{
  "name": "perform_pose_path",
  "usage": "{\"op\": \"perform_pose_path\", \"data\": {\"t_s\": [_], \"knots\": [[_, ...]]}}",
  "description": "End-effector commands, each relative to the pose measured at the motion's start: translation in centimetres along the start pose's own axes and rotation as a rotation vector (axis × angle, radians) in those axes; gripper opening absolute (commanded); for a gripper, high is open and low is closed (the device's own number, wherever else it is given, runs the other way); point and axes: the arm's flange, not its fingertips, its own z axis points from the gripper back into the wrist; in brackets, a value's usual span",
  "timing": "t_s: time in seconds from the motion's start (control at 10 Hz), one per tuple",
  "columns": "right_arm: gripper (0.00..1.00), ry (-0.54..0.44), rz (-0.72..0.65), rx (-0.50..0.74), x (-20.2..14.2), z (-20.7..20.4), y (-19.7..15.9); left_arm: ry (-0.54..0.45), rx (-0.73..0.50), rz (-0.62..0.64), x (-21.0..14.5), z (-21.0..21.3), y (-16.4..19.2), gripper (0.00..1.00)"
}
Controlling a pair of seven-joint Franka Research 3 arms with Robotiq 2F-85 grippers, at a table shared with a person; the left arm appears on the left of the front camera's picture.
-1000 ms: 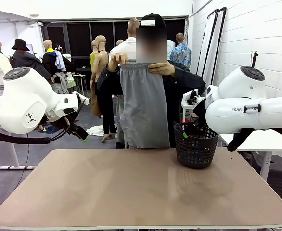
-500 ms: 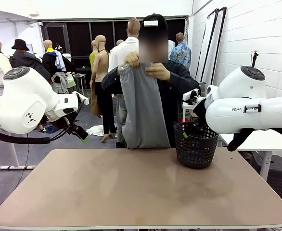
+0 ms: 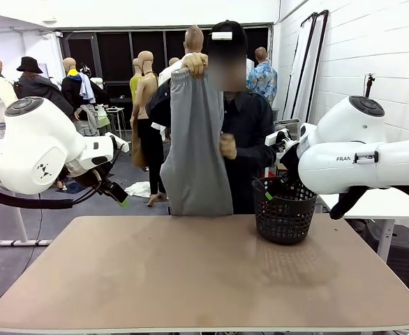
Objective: Fold the training pants.
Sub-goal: Grab both ends of the Training pants handed by a person.
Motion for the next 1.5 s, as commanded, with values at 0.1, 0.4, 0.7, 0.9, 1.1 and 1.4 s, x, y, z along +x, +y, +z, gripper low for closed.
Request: {"op": "perform_pose_path", "data": {"t_s": [0.1,0.4,0.7,0.9,1.1,1.4], "knots": [[1.00,-0.003,0.003,0.002,0.05,-0.01,0.08,0.000,-0.009,-0.003,-0.07,-0.04,-0.06,1.00],[1.00,-0.003,0.003,0.002,0.05,-0.01,0.08,0.000,-0.009,-0.003,-0.07,-0.04,-0.06,1.00],[1.00,-0.003,0.003,0.002,0.05,-0.01,0.08,0.000,-0.009,-0.003,-0.07,-0.04,-0.06,1.00],[1.00,-0.003,0.003,0.002,0.05,-0.01,0.08,0.000,-0.009,-0.003,-0.07,-0.04,-0.06,1.00],[1.00,-0.003,0.003,0.002,0.05,-0.01,0.08,0.000,-0.009,-0.003,-0.07,-0.04,-0.06,1.00],[1.00,-0.003,0.003,0.002,0.05,-0.01,0.08,0.000,-0.009,-0.003,-0.07,-0.04,-0.06,1.00]]}}
